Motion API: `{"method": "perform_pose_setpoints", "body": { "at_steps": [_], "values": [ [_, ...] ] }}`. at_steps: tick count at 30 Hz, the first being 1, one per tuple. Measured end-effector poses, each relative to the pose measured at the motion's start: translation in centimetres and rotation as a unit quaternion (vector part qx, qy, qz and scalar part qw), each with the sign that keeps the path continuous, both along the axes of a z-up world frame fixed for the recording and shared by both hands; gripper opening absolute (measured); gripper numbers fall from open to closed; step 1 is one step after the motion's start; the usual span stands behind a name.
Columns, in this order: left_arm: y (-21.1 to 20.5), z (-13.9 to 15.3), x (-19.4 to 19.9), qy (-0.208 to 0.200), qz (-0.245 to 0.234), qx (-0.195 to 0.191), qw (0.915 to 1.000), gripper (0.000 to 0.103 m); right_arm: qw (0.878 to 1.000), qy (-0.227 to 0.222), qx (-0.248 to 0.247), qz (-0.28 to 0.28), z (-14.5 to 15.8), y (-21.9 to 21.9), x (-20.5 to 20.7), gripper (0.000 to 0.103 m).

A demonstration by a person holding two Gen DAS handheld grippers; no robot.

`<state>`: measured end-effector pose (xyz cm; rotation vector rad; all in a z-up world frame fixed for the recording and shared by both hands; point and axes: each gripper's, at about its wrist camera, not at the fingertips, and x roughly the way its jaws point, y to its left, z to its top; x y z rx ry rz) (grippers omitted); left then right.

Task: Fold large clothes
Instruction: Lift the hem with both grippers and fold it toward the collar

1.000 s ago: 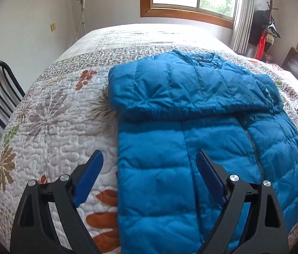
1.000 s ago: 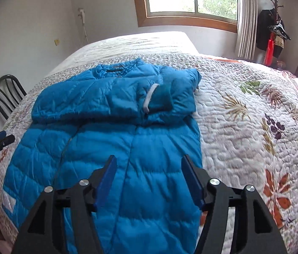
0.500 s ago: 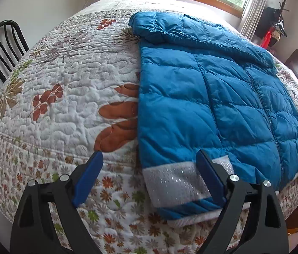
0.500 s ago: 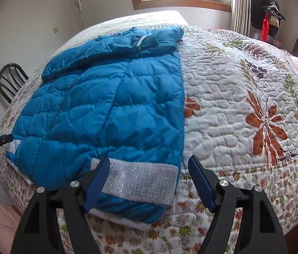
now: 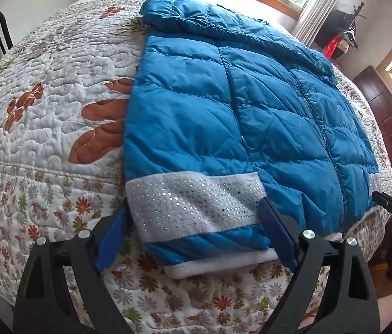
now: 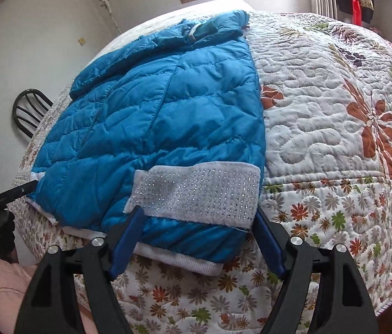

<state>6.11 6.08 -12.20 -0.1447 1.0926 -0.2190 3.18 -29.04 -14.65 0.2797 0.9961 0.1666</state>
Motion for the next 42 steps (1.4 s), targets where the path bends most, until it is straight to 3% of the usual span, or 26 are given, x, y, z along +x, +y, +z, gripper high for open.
{"method": "perform_pose_setpoints", "body": {
  "at_steps": [6, 15, 19, 30, 34, 38, 42],
  "values": [
    [-0.1, 0.0, 0.0, -0.003, -0.002, -0.007, 1.0000, 0.079, 1.000, -0.001, 0.008, 0.005, 0.0, -0.3, 0.1, 0.064],
    [0.0, 1.0, -0.6, -0.030, 0.000, -0.004, 0.9996, 0.031, 0.999, -0.024, 0.024, 0.005, 1.0, -0.9, -0.4, 0.023],
    [0.6, 1.3, -1.0, -0.044, 0.005, -0.019, 0.9988, 0.017, 0.999, -0.036, 0.018, 0.004, 1.6, -0.6, -0.8, 0.015],
    [3.2, 2.6, -3.7, -0.053, -0.002, -0.074, 0.9958, 0.015, 0.996, -0.078, 0.024, 0.028, 3.3, 0.6, -4.6, 0.012],
    [3.7, 4.0, -2.9, -0.068, -0.011, -0.110, 0.9916, 0.014, 0.994, -0.099, 0.028, 0.029, 4.8, 0.9, -3.9, 0.011],
    [3.1, 7.0, -1.9, -0.109, -0.034, -0.121, 0.9861, 0.014, 0.990, -0.130, 0.034, 0.038, 7.8, 0.5, -2.4, 0.011],
    [2.5, 9.1, 0.9, -0.131, -0.050, -0.129, 0.9817, 0.014, 0.990, -0.128, 0.046, 0.035, 9.7, -0.8, 0.9, 0.011]
  ]
}}
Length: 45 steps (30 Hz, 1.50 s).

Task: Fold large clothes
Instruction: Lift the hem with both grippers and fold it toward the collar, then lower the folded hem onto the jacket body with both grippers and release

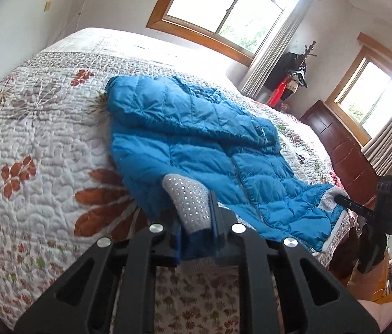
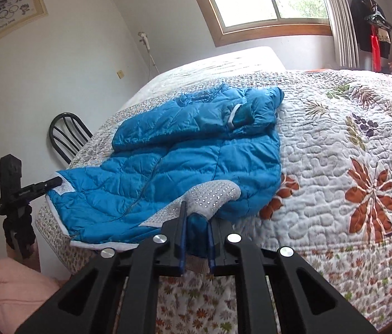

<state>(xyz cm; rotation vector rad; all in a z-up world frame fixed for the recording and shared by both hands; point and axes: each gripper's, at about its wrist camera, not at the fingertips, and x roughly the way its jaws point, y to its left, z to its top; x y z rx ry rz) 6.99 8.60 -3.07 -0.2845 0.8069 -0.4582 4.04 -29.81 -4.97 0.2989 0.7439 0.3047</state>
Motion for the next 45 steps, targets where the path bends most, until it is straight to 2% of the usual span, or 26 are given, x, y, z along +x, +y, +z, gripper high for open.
{"method": "perform_pose_setpoints", "body": {
  "at_steps": [6, 11, 17, 24, 29, 34, 38, 41, 43, 44, 45],
  "values": [
    [-0.2, 2.8, 6.4, -0.006, -0.015, -0.035, 0.9993, 0.014, 0.999, 0.005, 0.048, 0.005, 2.2, -2.7, 6.6, 0.011],
    [-0.6, 3.3, 13.5, 0.021, -0.023, -0.047, 0.9984, 0.014, 0.997, 0.022, 0.072, 0.012, 3.5, -3.7, 12.9, 0.011],
    [-0.8, 1.5, 21.1, 0.073, -0.023, -0.064, 0.9950, 0.014, 0.993, 0.063, 0.095, 0.009, 2.8, -4.7, 19.8, 0.011],
    [-0.8, -2.4, 28.3, 0.125, 0.003, -0.064, 0.9901, 0.014, 0.985, 0.122, 0.118, -0.013, -1.3, -5.9, 27.6, 0.011],
    [-0.1, -5.6, 31.4, 0.151, 0.017, -0.073, 0.9857, 0.014, 0.981, 0.141, 0.133, -0.022, -3.9, -6.5, 30.7, 0.011],
    [0.2, -6.4, 32.2, 0.148, 0.008, -0.089, 0.9849, 0.017, 0.979, 0.139, 0.150, -0.016, -5.0, -7.0, 31.6, 0.013],
    [0.6, -5.7, 31.9, 0.148, 0.002, -0.098, 0.9841, 0.021, 0.981, 0.126, 0.147, -0.003, -4.0, -7.3, 30.5, 0.022],
    [1.4, -4.1, 30.6, 0.131, -0.009, -0.110, 0.9853, 0.029, 0.983, 0.108, 0.146, 0.009, -2.5, -7.8, 29.3, 0.032],
    [2.2, -3.0, 29.8, 0.112, -0.003, -0.113, 0.9873, 0.045, 0.986, 0.090, 0.139, 0.006, -1.4, -8.2, 28.3, 0.053],
    [2.6, -2.6, 29.3, 0.102, 0.009, -0.109, 0.9888, 0.052, 0.989, 0.079, 0.124, -0.005, -0.8, -8.4, 27.8, 0.075],
    [3.0, -2.1, 28.7, 0.085, 0.028, -0.092, 0.9918, 0.060, 0.992, 0.069, 0.107, -0.013, -0.4, -8.3, 27.5, 0.076]
  ]
}}
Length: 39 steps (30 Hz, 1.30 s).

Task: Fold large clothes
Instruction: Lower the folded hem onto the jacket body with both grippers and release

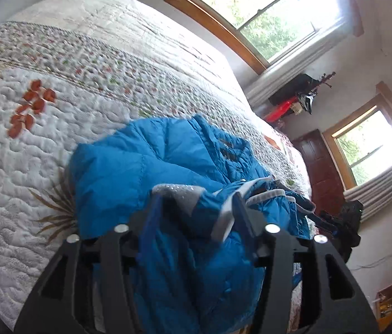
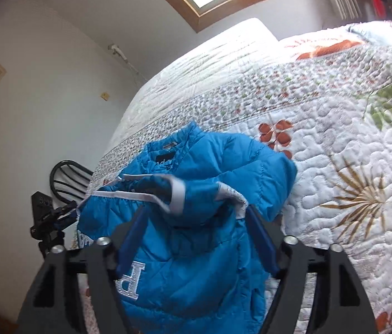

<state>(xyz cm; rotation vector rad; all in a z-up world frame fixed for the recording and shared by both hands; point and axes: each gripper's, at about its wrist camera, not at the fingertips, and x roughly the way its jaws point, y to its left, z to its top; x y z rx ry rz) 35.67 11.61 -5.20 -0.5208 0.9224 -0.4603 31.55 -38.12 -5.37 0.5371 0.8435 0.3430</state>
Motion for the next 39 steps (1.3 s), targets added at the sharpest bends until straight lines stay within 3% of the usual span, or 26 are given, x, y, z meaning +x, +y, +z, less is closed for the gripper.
{"method": "perform_pose_setpoints", "body": {
  "at_steps": [3, 8, 10, 11, 12, 13, 15, 17, 23, 29, 33, 35, 39],
  "values": [
    [0.1, 0.6, -1.2, -0.029, 0.019, 0.075, 0.9966, 0.063, 1.000, -0.002, -0.005, 0.007, 0.2, 0.1, -0.4, 0.076],
    [-1.9, -0.8, -2.1, -0.035, -0.009, 0.141, 0.9894, 0.070, 0.999, 0.032, -0.030, 0.021, -1.8, 1.6, 0.7, 0.076],
    [-3.2, -1.5, -2.3, -0.036, -0.022, 0.168, 0.9849, 0.070, 0.997, 0.043, -0.051, 0.029, -2.7, 2.8, 1.1, 0.069],
    [-3.8, -1.9, -2.4, -0.038, -0.022, 0.182, 0.9823, 0.067, 0.995, 0.048, -0.079, 0.024, -2.9, 3.5, 1.2, 0.060],
    [-4.3, -2.1, -2.5, -0.043, -0.021, 0.193, 0.9800, 0.052, 0.992, 0.051, -0.114, 0.016, -3.1, 4.2, 1.2, 0.041],
    [-4.9, -2.2, -2.6, -0.047, -0.021, 0.204, 0.9777, 0.036, 0.989, 0.051, -0.137, 0.013, -3.1, 4.6, 1.2, 0.036],
    [-5.5, -1.9, -3.1, -0.069, -0.009, 0.232, 0.9701, 0.020, 0.988, 0.043, -0.147, 0.010, -2.4, 5.0, 0.8, 0.016],
    [-5.4, -1.1, -3.6, -0.087, 0.001, 0.233, 0.9687, 0.012, 0.988, 0.030, -0.153, -0.002, -1.1, 4.8, 0.1, 0.012],
    [-4.5, 3.2, -4.2, -0.141, 0.037, 0.193, 0.9703, 0.009, 0.989, -0.028, -0.140, -0.024, 4.1, 4.5, -1.1, 0.010],
    [-5.8, 6.0, -0.6, -0.162, 0.062, 0.215, 0.9609, 0.009, 0.990, -0.024, -0.130, -0.054, 6.4, 3.8, 3.3, 0.010],
    [-6.0, 3.9, 3.9, -0.123, 0.068, 0.226, 0.9638, 0.009, 0.991, 0.022, -0.113, -0.068, 3.3, 2.5, 7.8, 0.010],
    [-6.0, 1.5, 6.0, -0.085, 0.064, 0.231, 0.9671, 0.010, 0.991, 0.058, -0.103, -0.069, 0.4, 2.0, 9.9, 0.010],
    [-5.8, -3.9, 8.8, -0.027, 0.057, 0.259, 0.9639, 0.016, 0.988, 0.109, -0.089, -0.070, -5.4, 1.4, 12.1, 0.014]
  ]
}}
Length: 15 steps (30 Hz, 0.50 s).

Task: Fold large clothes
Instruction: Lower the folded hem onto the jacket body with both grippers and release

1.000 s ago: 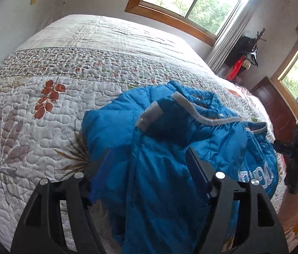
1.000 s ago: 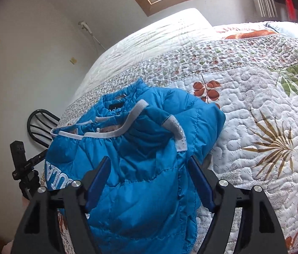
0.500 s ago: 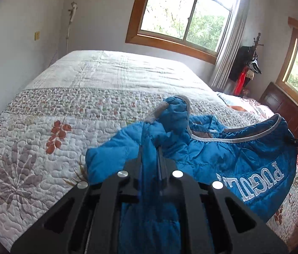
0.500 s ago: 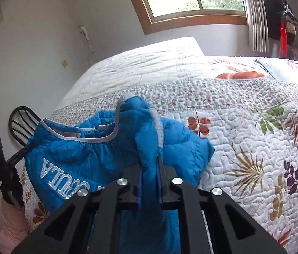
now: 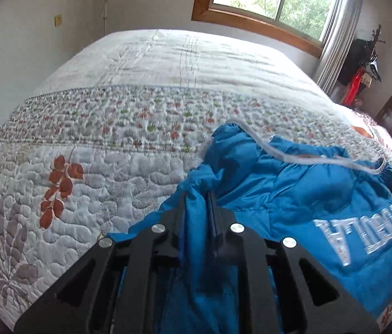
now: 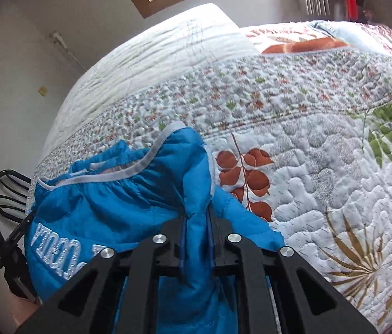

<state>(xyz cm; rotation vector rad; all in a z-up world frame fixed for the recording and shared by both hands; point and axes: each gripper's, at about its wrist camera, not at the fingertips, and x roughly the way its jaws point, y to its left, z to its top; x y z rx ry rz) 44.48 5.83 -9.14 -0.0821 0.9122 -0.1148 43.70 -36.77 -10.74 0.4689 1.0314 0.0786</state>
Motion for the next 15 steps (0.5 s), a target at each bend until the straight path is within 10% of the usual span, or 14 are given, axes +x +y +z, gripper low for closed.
{"method": "perform_pose_setpoints", "body": {
  "at_steps": [5, 15],
  "values": [
    [0.9, -1.7, 0.5, 0.013, 0.005, -0.019, 0.9997, 0.020, 0.999, -0.008, 0.047, -0.009, -2.5, -0.9, 0.0, 0.016],
    [4.3, 3.4, -6.0, -0.041, 0.041, -0.031, 0.9979, 0.039, 0.998, -0.051, -0.040, 0.005, 3.1, -0.3, -7.4, 0.036]
  ]
}}
